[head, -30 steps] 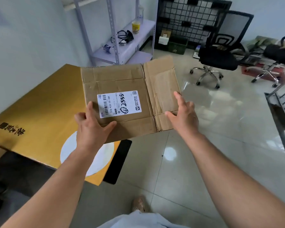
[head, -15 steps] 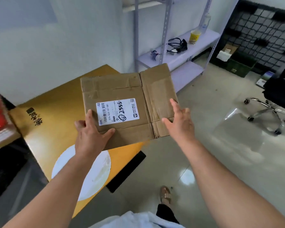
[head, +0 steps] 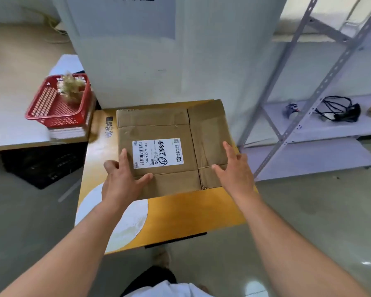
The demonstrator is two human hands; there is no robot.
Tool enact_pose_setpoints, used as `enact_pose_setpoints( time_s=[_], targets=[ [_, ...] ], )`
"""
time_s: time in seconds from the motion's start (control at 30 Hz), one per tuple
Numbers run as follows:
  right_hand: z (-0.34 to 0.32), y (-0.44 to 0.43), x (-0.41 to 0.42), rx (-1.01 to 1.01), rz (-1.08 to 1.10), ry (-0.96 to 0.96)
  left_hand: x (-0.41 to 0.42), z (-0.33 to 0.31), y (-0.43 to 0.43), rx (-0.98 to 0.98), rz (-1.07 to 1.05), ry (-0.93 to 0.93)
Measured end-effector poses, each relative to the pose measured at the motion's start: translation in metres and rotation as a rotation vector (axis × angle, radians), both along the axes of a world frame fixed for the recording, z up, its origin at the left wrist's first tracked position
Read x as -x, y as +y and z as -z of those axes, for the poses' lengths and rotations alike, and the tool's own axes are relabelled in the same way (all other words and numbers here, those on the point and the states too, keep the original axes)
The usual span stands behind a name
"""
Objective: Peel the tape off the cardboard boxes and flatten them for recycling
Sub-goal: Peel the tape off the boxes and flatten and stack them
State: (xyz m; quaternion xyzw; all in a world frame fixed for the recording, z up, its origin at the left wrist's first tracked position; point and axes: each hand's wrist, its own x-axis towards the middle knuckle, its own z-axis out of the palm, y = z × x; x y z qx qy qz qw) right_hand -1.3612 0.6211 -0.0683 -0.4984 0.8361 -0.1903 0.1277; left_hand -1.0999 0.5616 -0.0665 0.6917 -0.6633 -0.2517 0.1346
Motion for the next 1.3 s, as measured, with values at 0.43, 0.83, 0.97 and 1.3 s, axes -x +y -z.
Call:
enact_pose_setpoints(
  time_s=[0.43, 0.83, 0.97, 1.3],
  targets=[
    [0.057, -0.113, -0.018, -0.285, -0.091, 0.034, -0.023, 0.058, -0.1, -0.215, -0.056, -0.072],
    [0.085, -0.146, -0.036, -0.352, -0.411, 0.185, -0.004, 0.086, -0.112, -0.16, 0.23, -0.328],
    [0.102, -0.142, -0.035, -0.362, -0.473, 0.268, 0.006, 0.094, -0.107, -0.117, 0.302, -0.347],
    [0.099, -0.143, -0.035, -0.379, -0.5, 0.288, 0.011, 0.093, -0.111, -0.135, 0.282, -0.438]
  ],
)
